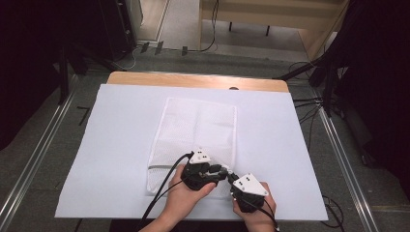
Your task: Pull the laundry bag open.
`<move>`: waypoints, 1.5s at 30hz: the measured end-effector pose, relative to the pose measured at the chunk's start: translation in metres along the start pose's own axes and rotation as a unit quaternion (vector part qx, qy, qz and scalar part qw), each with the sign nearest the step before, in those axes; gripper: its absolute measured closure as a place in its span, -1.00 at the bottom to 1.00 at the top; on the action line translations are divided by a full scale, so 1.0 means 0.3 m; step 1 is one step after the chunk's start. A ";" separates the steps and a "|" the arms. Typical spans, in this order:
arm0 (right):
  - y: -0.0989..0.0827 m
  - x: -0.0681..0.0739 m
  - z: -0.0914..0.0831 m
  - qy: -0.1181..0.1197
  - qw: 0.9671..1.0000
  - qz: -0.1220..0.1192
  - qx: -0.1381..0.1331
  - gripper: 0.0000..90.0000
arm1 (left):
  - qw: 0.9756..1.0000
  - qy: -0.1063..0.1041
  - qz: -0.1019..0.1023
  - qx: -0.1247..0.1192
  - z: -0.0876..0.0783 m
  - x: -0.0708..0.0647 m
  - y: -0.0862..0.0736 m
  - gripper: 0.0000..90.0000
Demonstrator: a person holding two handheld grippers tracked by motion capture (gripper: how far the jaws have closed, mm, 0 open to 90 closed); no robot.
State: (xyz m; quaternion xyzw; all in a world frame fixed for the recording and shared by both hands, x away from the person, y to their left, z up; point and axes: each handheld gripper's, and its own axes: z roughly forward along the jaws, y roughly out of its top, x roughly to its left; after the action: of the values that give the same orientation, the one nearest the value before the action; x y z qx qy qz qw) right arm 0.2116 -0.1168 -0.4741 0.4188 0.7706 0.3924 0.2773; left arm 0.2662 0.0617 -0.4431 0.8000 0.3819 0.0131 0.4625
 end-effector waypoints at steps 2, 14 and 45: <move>0.002 0.009 0.000 0.001 1.000 -0.004 -0.002 0.93 | 1.000 0.008 -0.018 0.003 0.012 -0.002 0.007 0.23; -0.002 0.015 0.008 0.004 1.000 -0.006 0.002 0.93 | 0.997 0.051 -0.061 0.023 0.056 -0.026 0.043 -0.22; 0.001 -0.006 0.000 0.014 1.000 0.014 -0.001 0.94 | 0.995 -0.050 -0.082 0.037 0.005 0.052 0.004 0.95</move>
State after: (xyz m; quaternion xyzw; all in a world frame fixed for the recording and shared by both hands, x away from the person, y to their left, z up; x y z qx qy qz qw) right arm 0.2125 -0.1183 -0.4736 0.4237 0.7680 0.4029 0.2615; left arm 0.2785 0.0699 -0.4482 0.7823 0.4227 -0.0784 0.4507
